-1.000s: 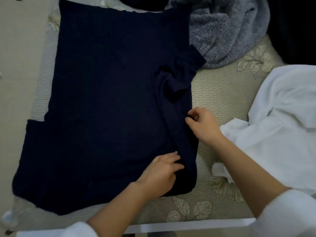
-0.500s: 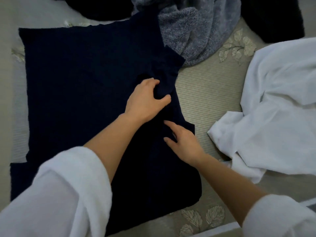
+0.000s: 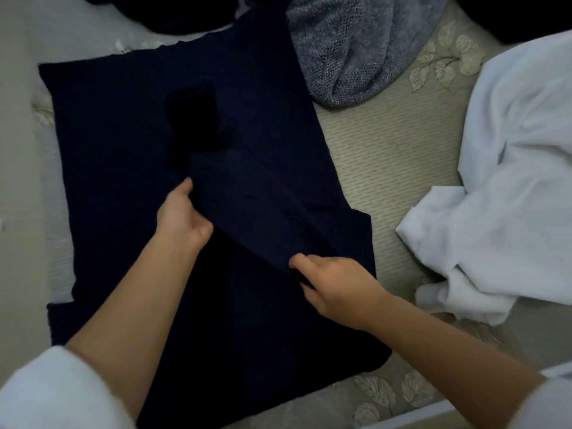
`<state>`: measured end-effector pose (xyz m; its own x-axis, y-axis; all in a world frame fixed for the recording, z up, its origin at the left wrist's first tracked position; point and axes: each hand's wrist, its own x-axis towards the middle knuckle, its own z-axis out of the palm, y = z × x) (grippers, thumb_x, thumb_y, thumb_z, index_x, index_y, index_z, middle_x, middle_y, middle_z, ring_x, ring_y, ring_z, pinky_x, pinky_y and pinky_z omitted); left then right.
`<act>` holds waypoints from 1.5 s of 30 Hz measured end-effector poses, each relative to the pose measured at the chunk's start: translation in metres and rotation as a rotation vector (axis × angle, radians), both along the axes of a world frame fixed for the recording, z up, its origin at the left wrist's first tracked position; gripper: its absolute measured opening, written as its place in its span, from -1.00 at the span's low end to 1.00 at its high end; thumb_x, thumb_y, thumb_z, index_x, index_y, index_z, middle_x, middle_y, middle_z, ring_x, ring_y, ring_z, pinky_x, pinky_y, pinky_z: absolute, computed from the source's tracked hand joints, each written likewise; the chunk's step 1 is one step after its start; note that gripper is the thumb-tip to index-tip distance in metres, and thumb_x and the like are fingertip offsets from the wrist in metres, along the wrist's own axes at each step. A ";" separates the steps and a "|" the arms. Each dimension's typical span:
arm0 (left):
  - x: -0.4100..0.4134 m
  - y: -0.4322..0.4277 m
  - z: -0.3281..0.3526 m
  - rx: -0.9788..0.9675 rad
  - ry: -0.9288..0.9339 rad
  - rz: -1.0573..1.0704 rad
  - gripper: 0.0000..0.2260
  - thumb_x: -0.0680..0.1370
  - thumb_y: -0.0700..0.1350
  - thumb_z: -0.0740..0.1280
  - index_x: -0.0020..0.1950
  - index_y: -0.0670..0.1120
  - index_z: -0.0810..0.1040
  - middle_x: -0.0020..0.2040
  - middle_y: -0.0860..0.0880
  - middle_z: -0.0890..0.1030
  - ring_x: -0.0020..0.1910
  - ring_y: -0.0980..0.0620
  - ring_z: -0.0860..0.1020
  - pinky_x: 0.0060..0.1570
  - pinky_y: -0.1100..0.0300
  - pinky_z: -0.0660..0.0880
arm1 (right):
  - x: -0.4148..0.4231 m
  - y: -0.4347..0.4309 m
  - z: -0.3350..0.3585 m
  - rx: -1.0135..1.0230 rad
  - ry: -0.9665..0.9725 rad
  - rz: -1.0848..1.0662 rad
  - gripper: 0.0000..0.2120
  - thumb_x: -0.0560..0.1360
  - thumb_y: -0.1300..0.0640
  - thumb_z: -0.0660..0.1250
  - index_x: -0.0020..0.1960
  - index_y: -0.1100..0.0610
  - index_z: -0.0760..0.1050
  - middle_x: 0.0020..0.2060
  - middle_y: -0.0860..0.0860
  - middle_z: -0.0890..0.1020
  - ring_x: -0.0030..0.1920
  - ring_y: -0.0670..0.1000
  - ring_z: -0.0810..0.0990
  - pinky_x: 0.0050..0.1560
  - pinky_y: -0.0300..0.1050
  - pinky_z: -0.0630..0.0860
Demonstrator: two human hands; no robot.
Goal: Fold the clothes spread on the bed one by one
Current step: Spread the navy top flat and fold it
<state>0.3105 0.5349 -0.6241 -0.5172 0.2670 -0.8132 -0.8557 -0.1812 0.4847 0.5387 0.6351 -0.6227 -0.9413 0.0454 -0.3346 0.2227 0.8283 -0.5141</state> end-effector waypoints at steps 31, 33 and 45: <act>-0.081 -0.059 -0.031 -0.870 1.036 -0.688 -0.30 0.57 0.10 0.26 0.56 0.11 -0.12 0.57 -0.11 -0.05 0.50 -0.11 0.07 0.44 0.06 0.04 | -0.047 -0.012 -0.020 0.233 0.100 -0.406 -0.43 0.52 -0.05 0.28 0.47 0.08 0.27 0.48 0.09 0.27 0.49 0.13 0.18 0.42 0.12 0.16; -0.047 -0.068 -0.040 -0.932 1.251 -1.005 -0.41 0.62 0.16 0.12 0.56 0.16 -0.12 0.57 -0.08 -0.23 0.53 -0.12 -0.17 0.44 -0.01 -0.15 | -0.036 -0.023 -0.028 0.291 -0.042 -0.302 -0.35 0.56 -0.19 0.08 0.57 -0.04 -0.03 0.56 0.07 -0.04 0.55 0.13 -0.12 0.51 0.17 -0.06; 0.057 -0.157 -0.019 -0.936 1.189 -1.226 -0.51 0.65 0.12 -0.04 0.56 0.15 -0.11 0.57 0.01 -0.24 0.50 0.07 -0.36 0.46 0.04 -0.34 | -0.052 -0.078 -0.020 0.282 -0.065 -0.126 -0.36 0.58 -0.16 -0.05 0.55 -0.05 -0.26 0.53 -0.04 -0.28 0.50 -0.03 -0.38 0.48 0.06 -0.32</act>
<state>0.3678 0.3777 -0.6433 -0.7221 0.6127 -0.3214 0.4871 0.7801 0.3927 0.4867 0.5567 -0.6425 -0.8992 0.2601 -0.3517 0.3578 0.8999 -0.2493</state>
